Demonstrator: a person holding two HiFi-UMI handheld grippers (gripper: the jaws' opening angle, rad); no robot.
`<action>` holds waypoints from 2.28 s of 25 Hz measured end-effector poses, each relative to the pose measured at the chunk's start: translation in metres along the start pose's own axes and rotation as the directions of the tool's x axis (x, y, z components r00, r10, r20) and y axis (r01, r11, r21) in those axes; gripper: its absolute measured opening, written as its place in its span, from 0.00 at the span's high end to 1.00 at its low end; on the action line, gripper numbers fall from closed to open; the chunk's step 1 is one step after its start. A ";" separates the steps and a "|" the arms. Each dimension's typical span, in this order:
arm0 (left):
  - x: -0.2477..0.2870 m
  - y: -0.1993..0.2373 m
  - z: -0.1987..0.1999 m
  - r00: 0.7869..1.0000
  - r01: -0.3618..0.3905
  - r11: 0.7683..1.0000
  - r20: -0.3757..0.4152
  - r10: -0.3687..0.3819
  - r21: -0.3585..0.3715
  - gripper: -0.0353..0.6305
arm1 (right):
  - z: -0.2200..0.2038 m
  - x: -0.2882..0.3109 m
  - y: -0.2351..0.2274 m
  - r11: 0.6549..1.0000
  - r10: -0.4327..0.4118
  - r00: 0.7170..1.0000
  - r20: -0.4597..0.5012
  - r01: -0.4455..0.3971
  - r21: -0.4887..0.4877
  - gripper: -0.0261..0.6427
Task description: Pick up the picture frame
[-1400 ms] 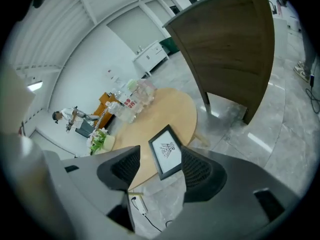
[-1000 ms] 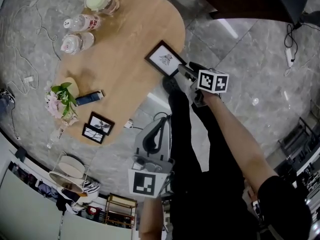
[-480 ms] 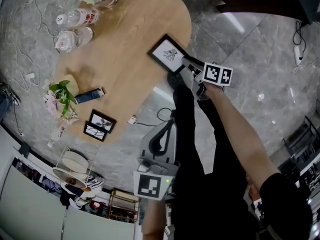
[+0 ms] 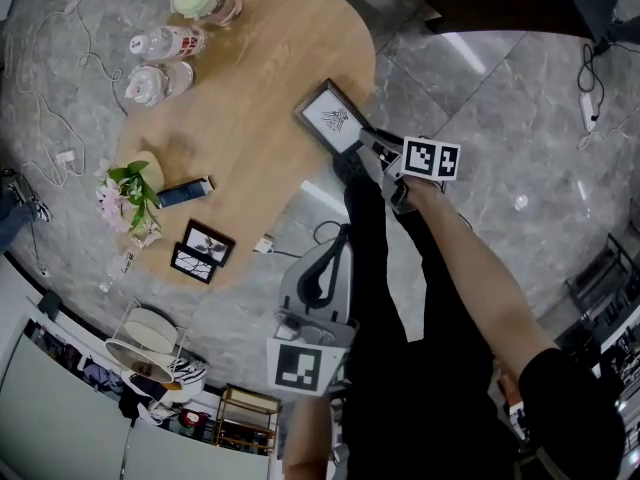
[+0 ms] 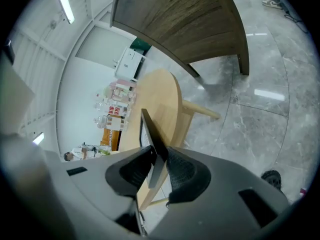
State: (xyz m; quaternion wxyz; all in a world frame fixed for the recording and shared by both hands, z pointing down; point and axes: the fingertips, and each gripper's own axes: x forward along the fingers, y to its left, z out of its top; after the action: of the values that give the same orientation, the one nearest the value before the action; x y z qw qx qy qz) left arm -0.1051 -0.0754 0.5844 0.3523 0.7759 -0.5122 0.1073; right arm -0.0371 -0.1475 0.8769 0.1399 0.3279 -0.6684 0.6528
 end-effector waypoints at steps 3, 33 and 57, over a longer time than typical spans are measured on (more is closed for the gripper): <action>-0.006 -0.003 0.014 1.000 -0.005 1.000 0.031 0.005 0.008 0.94 | 0.004 -0.008 0.020 0.999 0.029 1.000 0.013 -0.029 0.013 0.83; -0.125 -0.063 0.237 0.899 0.011 0.983 0.428 -0.090 0.183 0.94 | 0.108 -0.263 0.365 0.868 0.491 0.806 0.330 -0.487 -0.101 0.85; -0.156 -0.117 0.246 0.869 0.005 0.964 0.476 -0.137 0.268 0.94 | 0.093 -0.398 0.418 0.751 0.621 0.602 0.502 -0.640 -0.161 0.85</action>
State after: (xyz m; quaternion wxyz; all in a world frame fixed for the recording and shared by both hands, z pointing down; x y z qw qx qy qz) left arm -0.1220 -0.0981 0.2719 0.1111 0.8352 -0.5371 -0.0403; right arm 0.0230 -0.1635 0.2956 -0.2933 0.2389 -0.7403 0.5557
